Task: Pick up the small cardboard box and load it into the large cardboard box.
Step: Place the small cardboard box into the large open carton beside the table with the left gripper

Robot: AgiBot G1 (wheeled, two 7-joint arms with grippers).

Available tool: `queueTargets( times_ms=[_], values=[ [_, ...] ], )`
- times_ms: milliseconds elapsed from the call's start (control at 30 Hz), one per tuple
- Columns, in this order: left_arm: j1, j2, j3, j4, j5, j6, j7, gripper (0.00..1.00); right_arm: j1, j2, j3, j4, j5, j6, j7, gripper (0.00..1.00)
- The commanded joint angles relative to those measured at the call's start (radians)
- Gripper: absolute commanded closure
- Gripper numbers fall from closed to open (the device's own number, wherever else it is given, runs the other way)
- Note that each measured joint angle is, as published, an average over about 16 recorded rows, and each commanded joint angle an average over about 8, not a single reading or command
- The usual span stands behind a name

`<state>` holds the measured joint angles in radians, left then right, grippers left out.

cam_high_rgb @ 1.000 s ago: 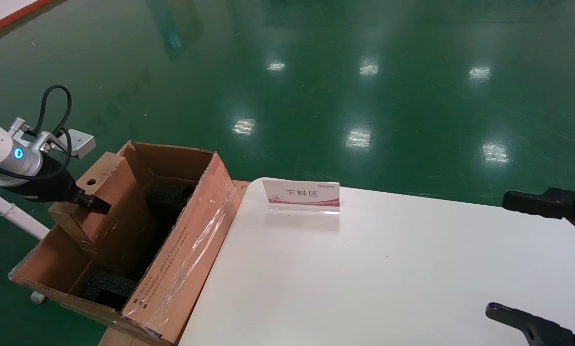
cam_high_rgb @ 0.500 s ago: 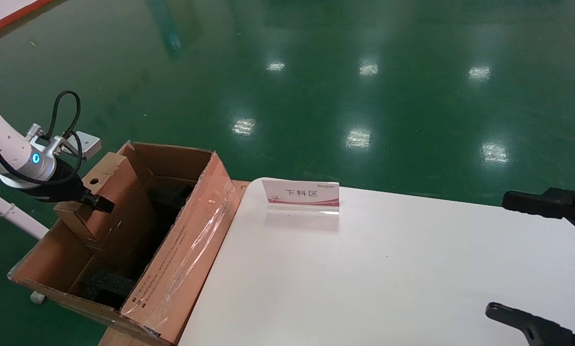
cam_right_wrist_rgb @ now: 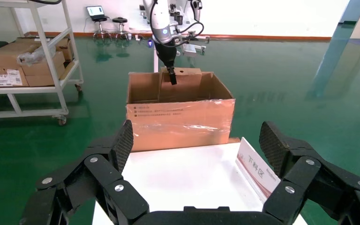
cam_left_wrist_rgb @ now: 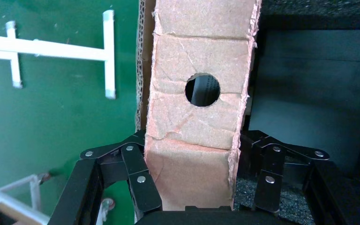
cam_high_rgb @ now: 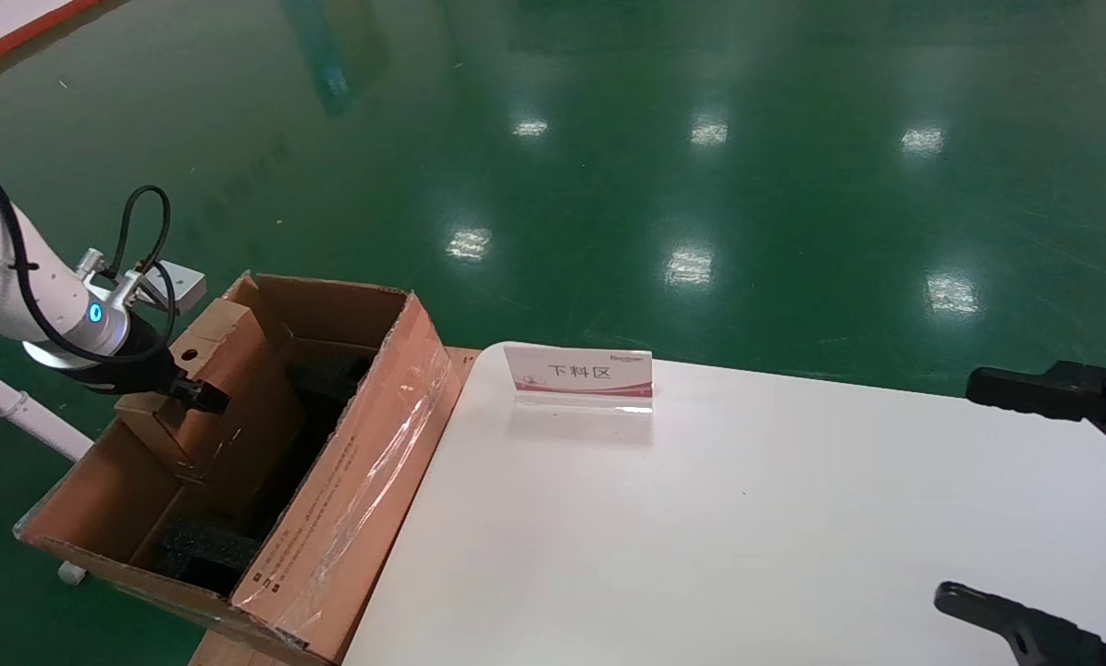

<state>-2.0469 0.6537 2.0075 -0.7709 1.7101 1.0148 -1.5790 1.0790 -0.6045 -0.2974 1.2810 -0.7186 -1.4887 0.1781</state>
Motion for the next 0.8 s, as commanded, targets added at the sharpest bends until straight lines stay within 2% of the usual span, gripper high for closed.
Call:
queueTargets(
  times_ms=[33,233,267,300,800],
  values=[
    [0.009,0.01,0.005,0.01,0.008,0.001,-0.01,0.87,0.0,0.0,0.0,0.0,0.0,0.0,0.0,0.0],
    [0.025,0.026,0.016,0.029,0.021,0.005,-0.022,0.12,0.0,0.0,0.0,0.0,0.0,0.0,0.0,0.0],
    [0.026,0.027,0.017,0.031,0.022,0.005,-0.023,0.04,0.0,0.0,0.0,0.0,0.0,0.0,0.0,0.0],
    [0.027,0.027,0.018,0.032,0.023,0.007,-0.023,0.0,0.0,0.0,0.0,0.0,0.0,0.0,0.0,0.0],
    [0.02,0.02,0.014,0.025,0.021,0.008,-0.019,0.0,0.0,0.0,0.0,0.0,0.0,0.0,0.0,0.0]
  ],
)
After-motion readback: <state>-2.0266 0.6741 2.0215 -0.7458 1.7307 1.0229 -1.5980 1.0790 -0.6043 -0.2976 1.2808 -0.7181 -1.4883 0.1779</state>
